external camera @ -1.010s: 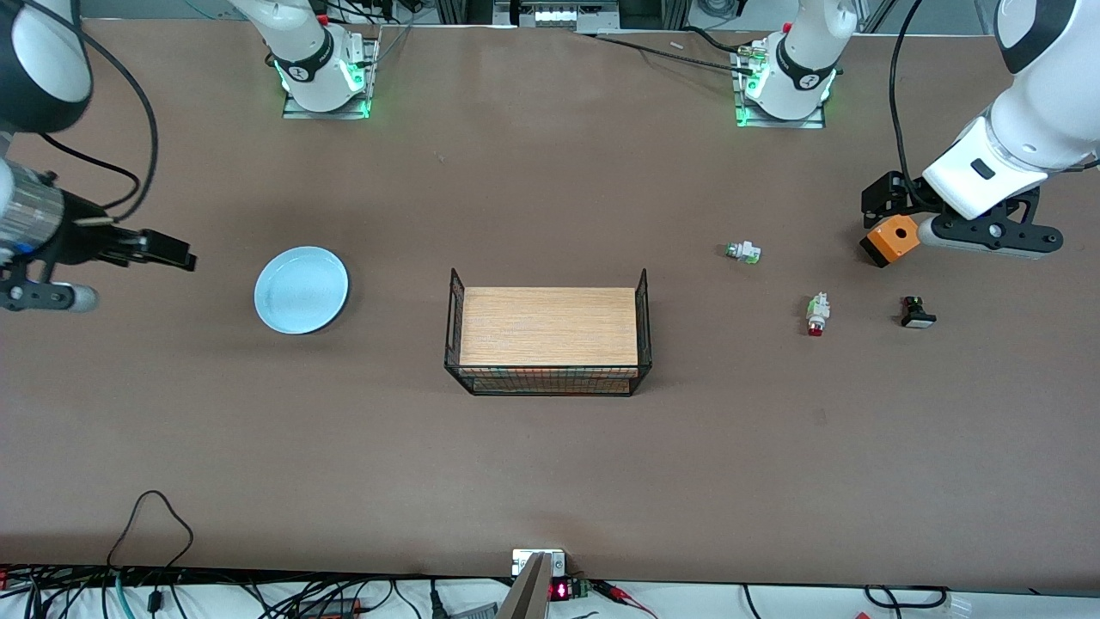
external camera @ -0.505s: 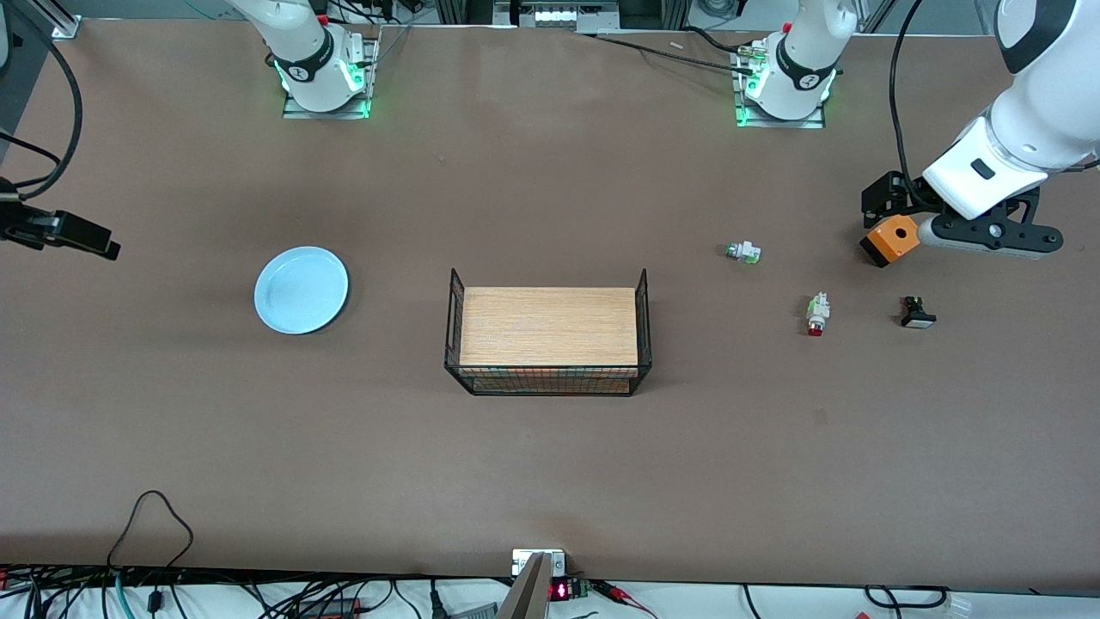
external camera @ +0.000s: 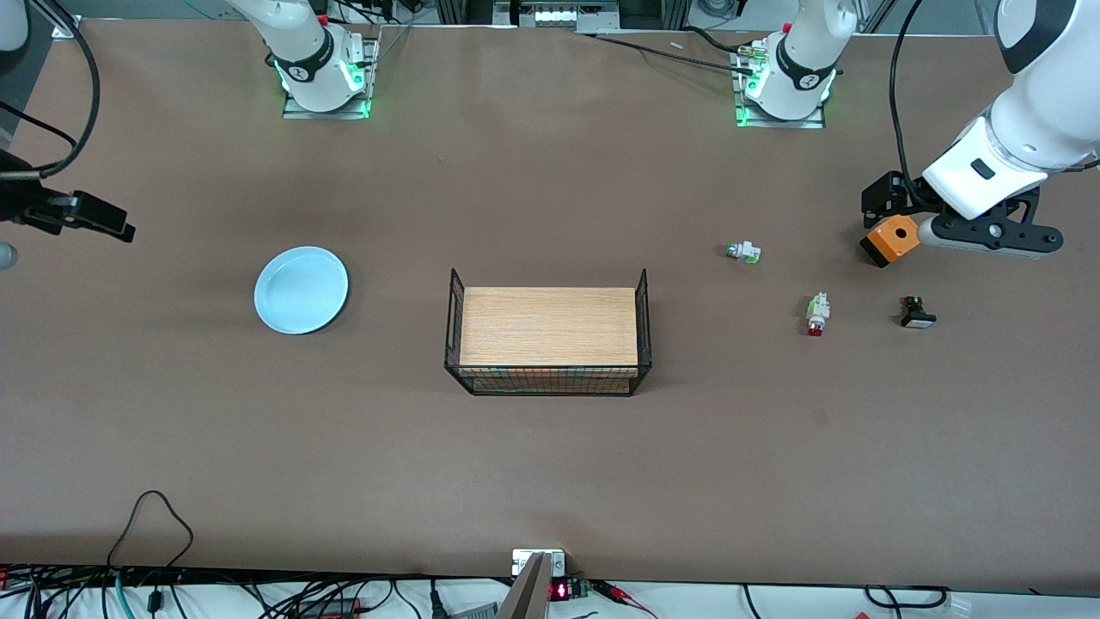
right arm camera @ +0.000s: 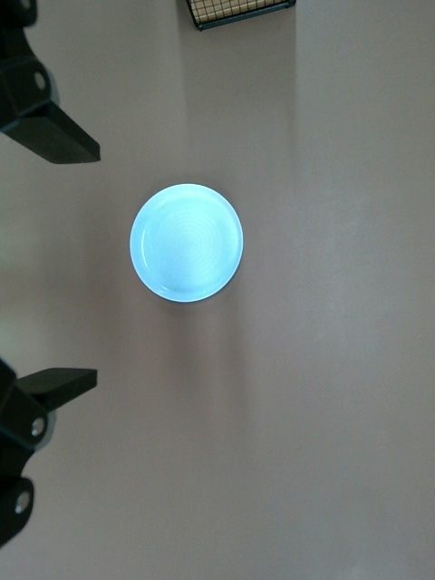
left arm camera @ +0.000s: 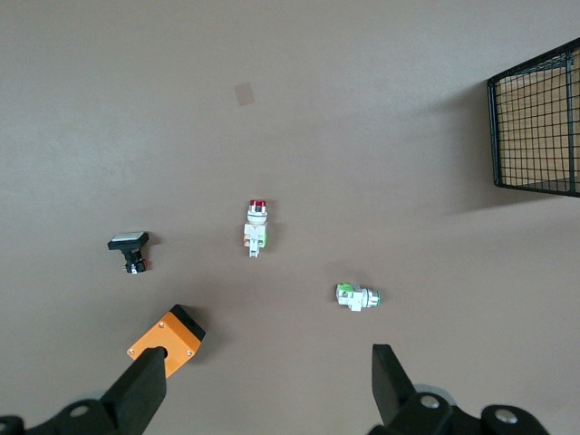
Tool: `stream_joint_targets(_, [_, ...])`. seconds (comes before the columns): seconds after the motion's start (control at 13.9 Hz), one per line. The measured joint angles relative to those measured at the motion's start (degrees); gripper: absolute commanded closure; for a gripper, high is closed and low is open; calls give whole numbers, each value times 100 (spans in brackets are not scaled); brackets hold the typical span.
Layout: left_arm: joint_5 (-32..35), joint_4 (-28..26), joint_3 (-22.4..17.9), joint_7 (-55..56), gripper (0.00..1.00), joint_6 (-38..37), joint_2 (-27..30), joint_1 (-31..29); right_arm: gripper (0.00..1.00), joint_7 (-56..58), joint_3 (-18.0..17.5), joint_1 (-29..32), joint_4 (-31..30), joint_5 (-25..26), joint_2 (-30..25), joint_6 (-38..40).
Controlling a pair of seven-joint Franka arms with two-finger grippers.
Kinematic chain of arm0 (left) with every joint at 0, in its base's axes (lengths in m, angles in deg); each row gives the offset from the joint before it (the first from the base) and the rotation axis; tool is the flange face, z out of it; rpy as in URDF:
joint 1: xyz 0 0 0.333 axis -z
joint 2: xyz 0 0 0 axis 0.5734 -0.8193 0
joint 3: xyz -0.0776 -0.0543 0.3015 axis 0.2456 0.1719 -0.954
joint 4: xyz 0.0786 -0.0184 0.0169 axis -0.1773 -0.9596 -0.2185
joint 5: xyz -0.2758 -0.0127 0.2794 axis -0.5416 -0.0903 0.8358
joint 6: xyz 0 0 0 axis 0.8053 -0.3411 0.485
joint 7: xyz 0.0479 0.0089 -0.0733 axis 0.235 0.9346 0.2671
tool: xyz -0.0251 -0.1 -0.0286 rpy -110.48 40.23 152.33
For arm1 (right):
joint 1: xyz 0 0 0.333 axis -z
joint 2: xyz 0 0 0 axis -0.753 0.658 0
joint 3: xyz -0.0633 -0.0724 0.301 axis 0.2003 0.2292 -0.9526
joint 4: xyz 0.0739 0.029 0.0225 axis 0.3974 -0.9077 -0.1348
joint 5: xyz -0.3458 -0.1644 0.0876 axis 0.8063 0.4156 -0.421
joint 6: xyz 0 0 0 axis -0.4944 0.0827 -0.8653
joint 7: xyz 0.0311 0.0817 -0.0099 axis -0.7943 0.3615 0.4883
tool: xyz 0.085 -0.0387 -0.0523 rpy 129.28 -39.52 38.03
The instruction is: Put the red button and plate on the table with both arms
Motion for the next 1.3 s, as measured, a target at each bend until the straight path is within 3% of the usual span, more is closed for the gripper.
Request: stream_joint_targets(1.3, [0, 0, 0, 0, 0, 0, 0, 0, 0, 231, 1, -173, 43, 0, -88, 87])
